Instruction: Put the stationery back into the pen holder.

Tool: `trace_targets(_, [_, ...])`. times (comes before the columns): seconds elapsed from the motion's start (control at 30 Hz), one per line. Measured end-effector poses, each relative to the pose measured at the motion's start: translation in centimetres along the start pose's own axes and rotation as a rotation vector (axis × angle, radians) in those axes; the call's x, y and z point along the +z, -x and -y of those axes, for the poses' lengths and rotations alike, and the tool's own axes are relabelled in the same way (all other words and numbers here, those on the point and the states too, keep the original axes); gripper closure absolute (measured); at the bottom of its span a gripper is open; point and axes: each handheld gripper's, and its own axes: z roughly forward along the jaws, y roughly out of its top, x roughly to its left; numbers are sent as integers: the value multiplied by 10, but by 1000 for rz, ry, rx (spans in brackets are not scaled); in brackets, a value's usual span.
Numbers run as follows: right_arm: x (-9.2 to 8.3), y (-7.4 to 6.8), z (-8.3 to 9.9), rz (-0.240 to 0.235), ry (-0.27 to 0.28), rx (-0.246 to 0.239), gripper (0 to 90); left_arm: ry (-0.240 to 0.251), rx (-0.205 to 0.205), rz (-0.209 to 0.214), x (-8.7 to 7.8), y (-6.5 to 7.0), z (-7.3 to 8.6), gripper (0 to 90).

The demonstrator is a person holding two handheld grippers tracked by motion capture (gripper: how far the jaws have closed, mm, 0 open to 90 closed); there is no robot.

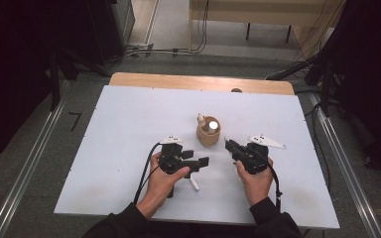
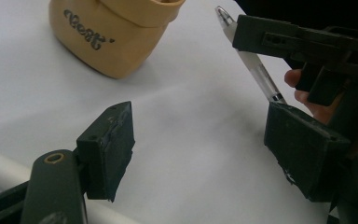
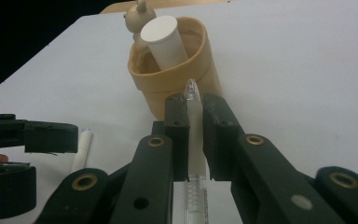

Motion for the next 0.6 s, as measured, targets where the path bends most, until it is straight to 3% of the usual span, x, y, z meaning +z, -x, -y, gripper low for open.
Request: trace_targets(0.6, [1, -6, -2, -22, 9, -12, 793, -22, -5, 29, 19, 6, -3, 266])
